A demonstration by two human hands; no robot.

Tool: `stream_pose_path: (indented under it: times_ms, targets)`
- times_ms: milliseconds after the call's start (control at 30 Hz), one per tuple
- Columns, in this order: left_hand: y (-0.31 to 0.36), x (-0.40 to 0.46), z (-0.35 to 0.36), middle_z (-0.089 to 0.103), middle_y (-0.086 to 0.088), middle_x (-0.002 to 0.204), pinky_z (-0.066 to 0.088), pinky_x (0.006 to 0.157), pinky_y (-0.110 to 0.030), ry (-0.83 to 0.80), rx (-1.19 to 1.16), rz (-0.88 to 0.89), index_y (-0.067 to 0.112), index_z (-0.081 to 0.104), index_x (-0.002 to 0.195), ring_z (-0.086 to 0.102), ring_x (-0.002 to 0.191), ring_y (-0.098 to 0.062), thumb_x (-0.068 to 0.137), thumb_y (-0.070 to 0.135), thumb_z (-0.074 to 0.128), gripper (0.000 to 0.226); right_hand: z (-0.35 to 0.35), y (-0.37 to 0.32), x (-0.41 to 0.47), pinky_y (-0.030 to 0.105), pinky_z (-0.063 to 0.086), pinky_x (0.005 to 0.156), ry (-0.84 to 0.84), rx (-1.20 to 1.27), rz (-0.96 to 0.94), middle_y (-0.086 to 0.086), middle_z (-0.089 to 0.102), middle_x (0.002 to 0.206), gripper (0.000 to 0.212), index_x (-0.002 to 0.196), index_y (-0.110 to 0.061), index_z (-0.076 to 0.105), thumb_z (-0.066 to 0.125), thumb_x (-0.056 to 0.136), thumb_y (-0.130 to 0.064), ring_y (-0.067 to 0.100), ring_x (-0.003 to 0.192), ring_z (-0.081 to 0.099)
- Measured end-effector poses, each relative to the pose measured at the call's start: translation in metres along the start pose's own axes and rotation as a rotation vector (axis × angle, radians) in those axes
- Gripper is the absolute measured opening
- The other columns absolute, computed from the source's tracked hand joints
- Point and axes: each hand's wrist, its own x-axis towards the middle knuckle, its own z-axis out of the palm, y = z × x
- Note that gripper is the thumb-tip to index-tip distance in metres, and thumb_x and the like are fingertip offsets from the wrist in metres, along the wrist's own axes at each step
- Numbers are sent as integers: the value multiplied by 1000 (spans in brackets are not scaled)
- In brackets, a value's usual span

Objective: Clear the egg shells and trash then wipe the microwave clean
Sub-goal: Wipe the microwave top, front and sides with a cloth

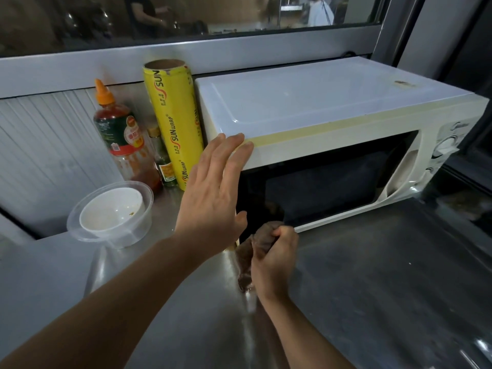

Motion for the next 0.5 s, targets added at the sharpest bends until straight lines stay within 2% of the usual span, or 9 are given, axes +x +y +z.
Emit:
stream_pose_path:
  times_ms: [100, 200, 300, 367, 433, 500]
  targets:
    - [4, 1, -7, 32, -5, 148, 26, 113, -44, 17, -9, 1, 15, 29, 140, 24, 140, -25, 58, 19, 78, 95, -20, 12, 26, 0, 33, 68, -4, -50, -10, 16, 52, 97, 24, 92, 0, 50, 57, 72, 13, 4, 72, 43]
    - [13, 5, -14, 39, -8, 143, 31, 105, -54, 46, 46, -19, 14, 35, 133, 31, 134, -28, 57, 20, 76, 86, -44, 28, 59, 12, 32, 67, -28, -161, 11, 17, 53, 102, 25, 96, 0, 50, 63, 75, 5, 14, 78, 48]
    - [33, 13, -16, 37, -6, 146, 25, 107, -56, 64, 130, -31, 12, 37, 135, 29, 134, -26, 58, 24, 71, 85, -60, 43, 83, 29, 40, 67, -24, -209, 43, 13, 55, 102, 22, 97, -4, 49, 64, 80, -5, 26, 86, 57]
    - [47, 22, -11, 33, -3, 150, 20, 109, -54, 42, 190, 18, 14, 34, 141, 26, 135, -25, 60, 27, 70, 89, -69, 52, 97, 36, 46, 69, -2, -217, 53, 14, 56, 101, 22, 97, -5, 50, 64, 80, -7, 31, 87, 59]
    - [58, 34, -3, 32, -3, 151, 14, 110, -50, 18, 241, 74, 14, 34, 142, 26, 135, -27, 59, 28, 73, 93, -80, 60, 114, 32, 42, 71, 28, -230, 82, 16, 57, 102, 25, 99, -3, 50, 66, 80, -7, 33, 88, 59]
    - [65, 45, 4, 35, -5, 150, 11, 109, -48, 0, 276, 90, 13, 35, 141, 28, 132, -28, 59, 30, 75, 93, -92, 67, 134, 17, 32, 71, 67, -229, 98, 18, 57, 100, 27, 99, 0, 52, 68, 78, -3, 32, 89, 58]
